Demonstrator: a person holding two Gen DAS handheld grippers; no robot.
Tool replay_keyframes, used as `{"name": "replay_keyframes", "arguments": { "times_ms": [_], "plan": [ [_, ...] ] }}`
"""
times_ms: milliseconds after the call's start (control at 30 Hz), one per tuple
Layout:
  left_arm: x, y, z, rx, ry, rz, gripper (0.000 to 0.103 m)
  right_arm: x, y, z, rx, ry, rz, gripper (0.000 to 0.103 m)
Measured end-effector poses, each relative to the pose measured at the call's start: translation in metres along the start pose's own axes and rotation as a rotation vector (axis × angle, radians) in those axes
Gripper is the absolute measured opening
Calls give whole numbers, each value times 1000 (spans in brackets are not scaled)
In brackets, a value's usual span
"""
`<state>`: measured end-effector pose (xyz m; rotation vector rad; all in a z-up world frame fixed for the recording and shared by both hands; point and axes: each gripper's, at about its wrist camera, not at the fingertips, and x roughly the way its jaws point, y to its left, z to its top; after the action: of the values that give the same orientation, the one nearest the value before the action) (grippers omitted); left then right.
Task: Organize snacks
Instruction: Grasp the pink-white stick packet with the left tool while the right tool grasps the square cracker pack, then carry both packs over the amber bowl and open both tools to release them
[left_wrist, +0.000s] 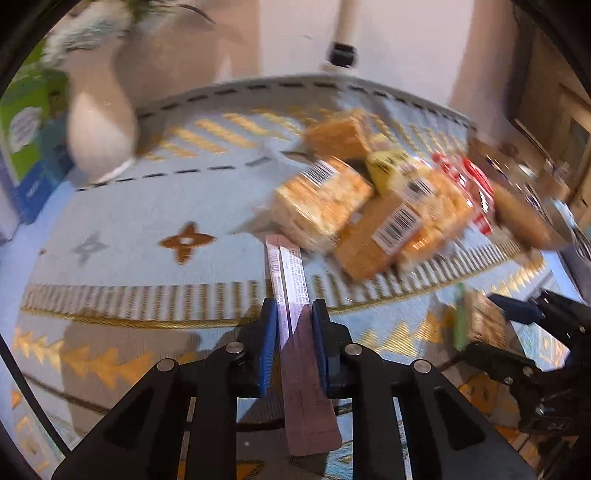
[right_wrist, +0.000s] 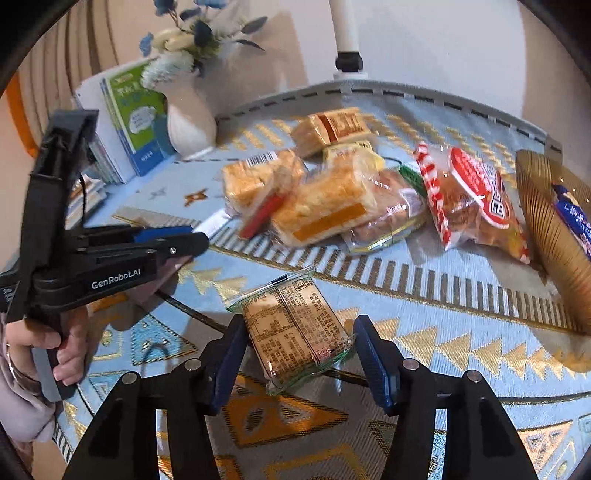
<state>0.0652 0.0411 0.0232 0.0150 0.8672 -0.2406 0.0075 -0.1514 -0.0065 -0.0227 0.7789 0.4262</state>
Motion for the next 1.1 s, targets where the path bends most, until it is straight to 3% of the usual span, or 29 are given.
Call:
{"name": "replay_keyframes", "arguments": {
  "times_ms": [133, 300, 467, 800, 1100],
  "plan": [
    [-19, 4, -4, -42, -91, 50, 16, -5, -1, -1, 14, -27, 8, 57],
    [-24, 14, -12, -130, -97, 29, 16, -6, -11, -1, 67, -36, 40, 57],
    [-39, 23, -18, -179, -176, 39, 16, -11, -14, -1, 84, -58, 56, 57],
    [-41, 25, -19, -184, -198, 10, 16, -14, -22, -3, 126, -74, 98, 57],
    [-50, 33, -23, -235, -243, 28, 16, -30, -32, -5, 188, -161, 130, 57]
  ]
}}
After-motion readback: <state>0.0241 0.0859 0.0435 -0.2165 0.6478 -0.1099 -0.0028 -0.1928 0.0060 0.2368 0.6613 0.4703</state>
